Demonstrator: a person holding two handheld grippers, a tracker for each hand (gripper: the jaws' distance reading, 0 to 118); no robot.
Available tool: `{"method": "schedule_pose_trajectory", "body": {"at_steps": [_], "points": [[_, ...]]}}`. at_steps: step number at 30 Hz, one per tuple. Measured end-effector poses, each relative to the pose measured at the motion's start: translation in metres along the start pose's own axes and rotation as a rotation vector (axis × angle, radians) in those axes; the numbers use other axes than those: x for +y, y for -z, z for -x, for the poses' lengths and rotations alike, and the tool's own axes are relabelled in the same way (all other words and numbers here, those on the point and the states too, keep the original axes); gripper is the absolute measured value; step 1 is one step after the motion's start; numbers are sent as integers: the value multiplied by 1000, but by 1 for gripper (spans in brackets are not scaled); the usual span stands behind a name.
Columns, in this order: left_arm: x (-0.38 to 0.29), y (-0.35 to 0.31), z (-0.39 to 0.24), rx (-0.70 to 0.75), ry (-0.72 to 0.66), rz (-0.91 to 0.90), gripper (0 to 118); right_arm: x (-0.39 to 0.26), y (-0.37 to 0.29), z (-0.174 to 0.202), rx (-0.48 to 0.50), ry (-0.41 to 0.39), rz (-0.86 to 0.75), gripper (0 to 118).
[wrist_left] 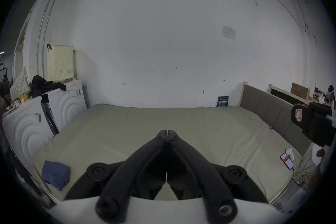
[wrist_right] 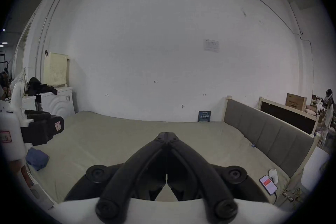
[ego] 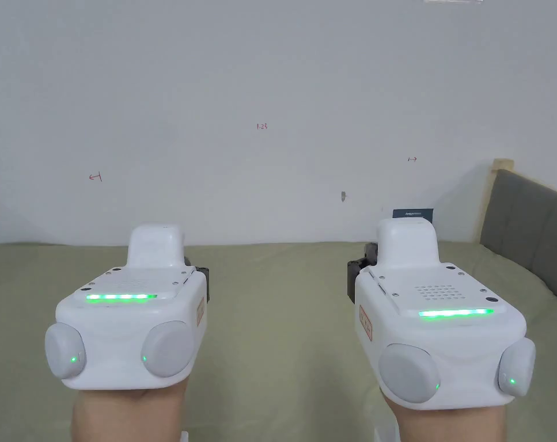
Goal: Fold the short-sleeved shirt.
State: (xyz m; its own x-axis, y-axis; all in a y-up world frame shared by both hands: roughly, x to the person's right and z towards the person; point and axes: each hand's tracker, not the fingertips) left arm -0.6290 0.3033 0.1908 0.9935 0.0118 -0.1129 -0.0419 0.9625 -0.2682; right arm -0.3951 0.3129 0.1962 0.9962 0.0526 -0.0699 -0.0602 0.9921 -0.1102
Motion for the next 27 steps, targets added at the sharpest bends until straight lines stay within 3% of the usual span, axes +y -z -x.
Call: {"method": "schedule_pose_trajectory", "body": {"at_steps": [2,3,4,5,6,7,9,15,18,21,24,27], "points": [[0,0,1,15,4,12,0,0,0,1,8,0,-3,4],[-1,-1,0,18,11,9,0,1,0,1,11,-3,-2,9],[0,-3,0,18,13,5,0,1,0,2,14,-2,0,22],[0,-3,1,14,9,6,22,2,-1,2,21,1,3,59],[1,-4,0,21,5,8,69,3,0,2,40,17,8,92],[2,-3,1,39,3,14,114,3,2,0,51,61,23,114],[2,-7,4,46,-1,-29,115,1,-1,-2,43,138,7,118],[6,-10,4,102,45,-54,118,8,-8,8,102,30,-4,118],[5,-13,12,108,26,-60,118,5,-13,7,114,29,-32,118],[6,-17,16,107,14,-61,118,8,-15,0,155,90,-24,118],[6,-14,18,118,27,-67,118,11,-15,-1,123,92,-28,118],[6,-15,18,115,32,-70,118,14,-11,1,6,53,-21,118]]}}
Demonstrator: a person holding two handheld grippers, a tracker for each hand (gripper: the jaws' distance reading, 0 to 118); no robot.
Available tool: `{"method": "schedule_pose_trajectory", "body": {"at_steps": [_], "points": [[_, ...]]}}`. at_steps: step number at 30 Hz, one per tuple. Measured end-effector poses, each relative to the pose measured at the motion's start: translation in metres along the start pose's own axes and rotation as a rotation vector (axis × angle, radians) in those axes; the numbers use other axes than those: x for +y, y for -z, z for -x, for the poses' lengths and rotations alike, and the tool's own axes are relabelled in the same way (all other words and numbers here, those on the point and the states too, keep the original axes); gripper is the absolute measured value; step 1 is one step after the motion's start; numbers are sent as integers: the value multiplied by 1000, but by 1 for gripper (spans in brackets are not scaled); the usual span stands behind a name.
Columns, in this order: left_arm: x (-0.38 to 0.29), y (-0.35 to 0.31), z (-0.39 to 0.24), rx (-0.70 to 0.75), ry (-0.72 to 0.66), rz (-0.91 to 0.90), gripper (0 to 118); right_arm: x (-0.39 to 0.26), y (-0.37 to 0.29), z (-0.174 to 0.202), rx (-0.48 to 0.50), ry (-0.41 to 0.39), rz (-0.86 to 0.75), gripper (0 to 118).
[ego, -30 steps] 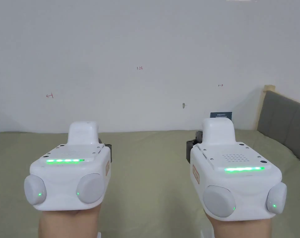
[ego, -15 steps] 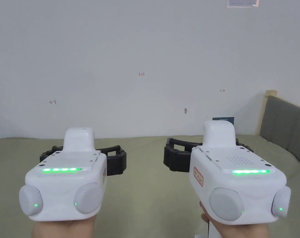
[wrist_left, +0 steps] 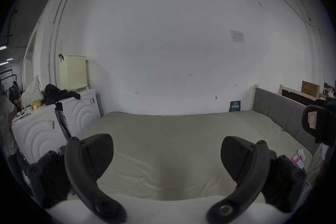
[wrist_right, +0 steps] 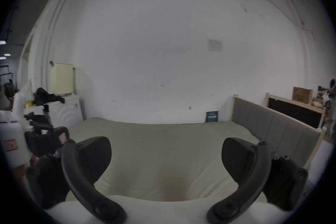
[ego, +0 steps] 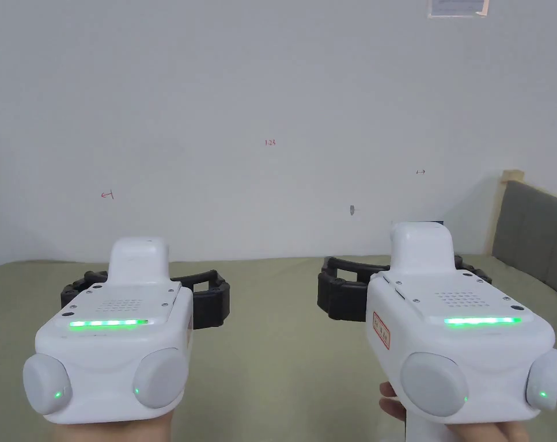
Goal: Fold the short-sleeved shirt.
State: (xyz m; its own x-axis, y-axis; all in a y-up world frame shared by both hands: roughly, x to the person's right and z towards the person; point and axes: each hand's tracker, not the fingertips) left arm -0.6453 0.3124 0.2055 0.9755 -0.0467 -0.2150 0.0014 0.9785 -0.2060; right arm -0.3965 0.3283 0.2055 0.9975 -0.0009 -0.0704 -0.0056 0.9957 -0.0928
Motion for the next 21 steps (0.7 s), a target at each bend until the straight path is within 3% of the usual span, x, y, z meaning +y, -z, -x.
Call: {"method": "schedule_pose_trajectory", "body": {"at_steps": [21], "points": [[6,-7,1,-20,-12,0,118,1,-7,8,41,-13,-22,118]]}}
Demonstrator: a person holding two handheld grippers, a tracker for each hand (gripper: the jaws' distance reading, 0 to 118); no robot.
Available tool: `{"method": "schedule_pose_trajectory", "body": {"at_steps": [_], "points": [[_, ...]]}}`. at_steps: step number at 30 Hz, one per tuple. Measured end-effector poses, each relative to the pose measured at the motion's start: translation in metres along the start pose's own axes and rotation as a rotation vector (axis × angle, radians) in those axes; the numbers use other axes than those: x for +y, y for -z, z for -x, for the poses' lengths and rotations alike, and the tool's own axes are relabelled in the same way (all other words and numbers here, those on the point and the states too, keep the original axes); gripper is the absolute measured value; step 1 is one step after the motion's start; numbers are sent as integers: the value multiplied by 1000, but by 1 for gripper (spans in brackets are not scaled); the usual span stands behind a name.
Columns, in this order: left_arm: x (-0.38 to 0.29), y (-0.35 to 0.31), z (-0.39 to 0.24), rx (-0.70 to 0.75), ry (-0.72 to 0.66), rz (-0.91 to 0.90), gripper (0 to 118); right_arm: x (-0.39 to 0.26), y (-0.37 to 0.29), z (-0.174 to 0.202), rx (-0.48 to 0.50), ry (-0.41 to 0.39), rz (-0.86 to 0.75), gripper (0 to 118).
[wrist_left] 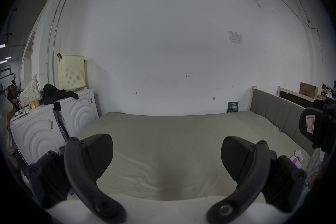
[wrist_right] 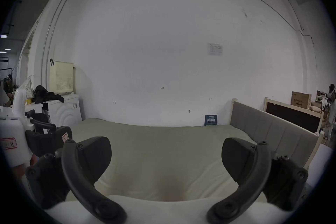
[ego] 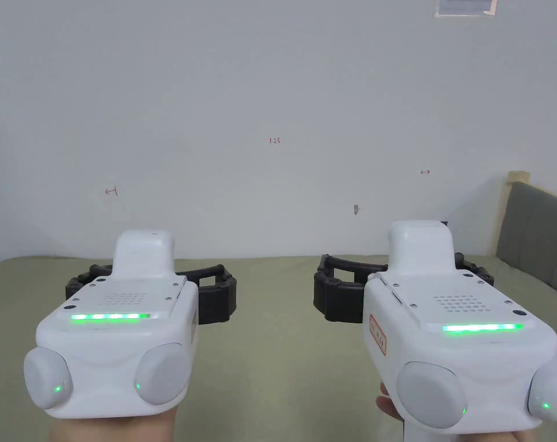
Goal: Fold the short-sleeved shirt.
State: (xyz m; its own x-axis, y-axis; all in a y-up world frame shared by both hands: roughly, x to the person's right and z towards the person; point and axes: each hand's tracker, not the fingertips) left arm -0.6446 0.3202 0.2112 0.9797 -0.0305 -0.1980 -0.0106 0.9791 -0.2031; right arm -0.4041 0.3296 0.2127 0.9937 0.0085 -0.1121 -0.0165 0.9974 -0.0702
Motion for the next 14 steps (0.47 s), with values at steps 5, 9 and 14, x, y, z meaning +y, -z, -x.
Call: {"method": "schedule_pose_trajectory", "body": {"at_steps": [5,9,14], "points": [[0,-2,0,1,5,-5,118,2,0,-2,-32,11,-9,118],[0,-2,0,-4,8,-5,118,3,0,-6,-25,34,2,118],[1,-5,-1,0,12,-12,118,3,-3,-2,-40,15,-2,118]]}}
